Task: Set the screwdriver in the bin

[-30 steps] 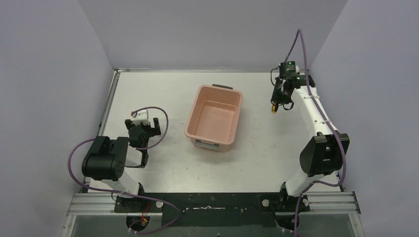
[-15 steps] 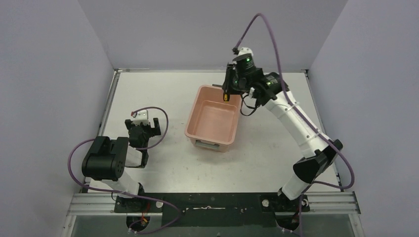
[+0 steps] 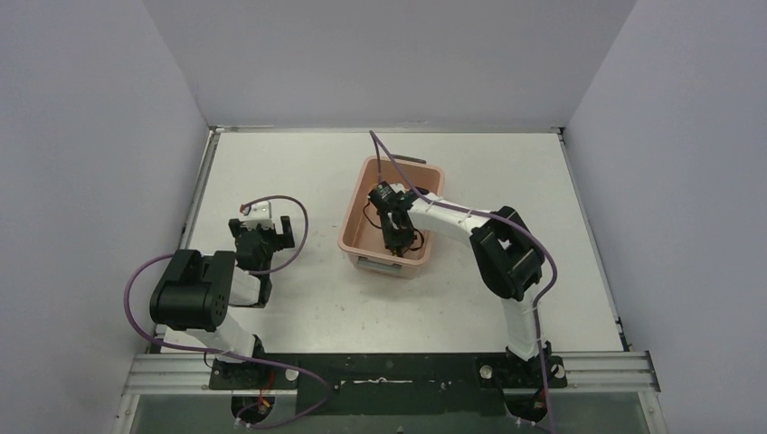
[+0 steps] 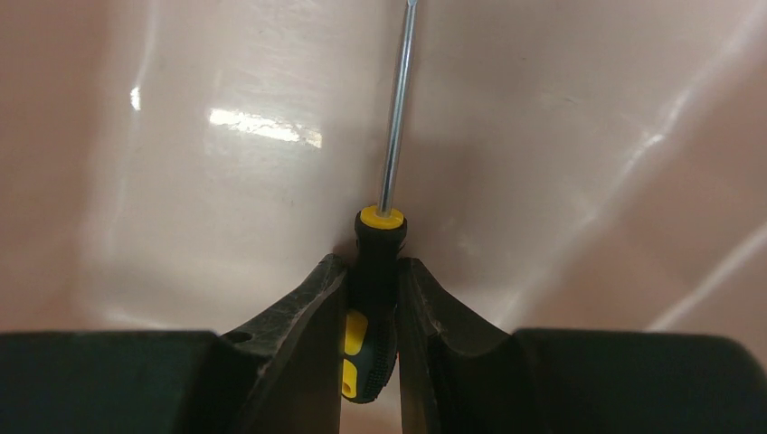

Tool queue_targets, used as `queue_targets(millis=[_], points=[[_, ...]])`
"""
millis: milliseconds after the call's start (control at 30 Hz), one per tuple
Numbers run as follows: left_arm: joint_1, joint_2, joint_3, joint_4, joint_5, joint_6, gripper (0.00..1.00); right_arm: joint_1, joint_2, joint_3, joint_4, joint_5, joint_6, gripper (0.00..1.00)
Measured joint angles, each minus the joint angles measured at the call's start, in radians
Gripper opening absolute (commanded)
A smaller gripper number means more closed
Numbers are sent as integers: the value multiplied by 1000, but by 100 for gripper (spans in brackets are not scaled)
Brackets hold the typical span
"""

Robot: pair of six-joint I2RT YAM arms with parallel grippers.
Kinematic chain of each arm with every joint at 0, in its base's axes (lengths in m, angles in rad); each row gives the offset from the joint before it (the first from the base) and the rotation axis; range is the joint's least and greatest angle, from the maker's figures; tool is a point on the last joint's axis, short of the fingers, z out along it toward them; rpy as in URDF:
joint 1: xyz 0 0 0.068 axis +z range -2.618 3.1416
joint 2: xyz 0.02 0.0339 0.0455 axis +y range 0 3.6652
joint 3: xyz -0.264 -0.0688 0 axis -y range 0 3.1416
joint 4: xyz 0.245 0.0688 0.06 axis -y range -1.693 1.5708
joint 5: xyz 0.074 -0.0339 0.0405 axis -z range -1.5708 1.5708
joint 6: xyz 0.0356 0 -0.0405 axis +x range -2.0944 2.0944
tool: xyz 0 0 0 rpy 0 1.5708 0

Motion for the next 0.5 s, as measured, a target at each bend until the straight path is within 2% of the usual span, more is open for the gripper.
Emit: queue_targets(millis=[100,133,300,500], points=[[0,0,0,0,0,0,97,0,31,0,20,-3,-3,0],[0,0,0,0,0,0,97,-1,30,0,31,-1,-5,5],[0,0,0,0,0,0,97,-2,34,0,52,2,-2,48],[0,0,0,0,0,0,97,-2,35,25,32,21,-2,80]])
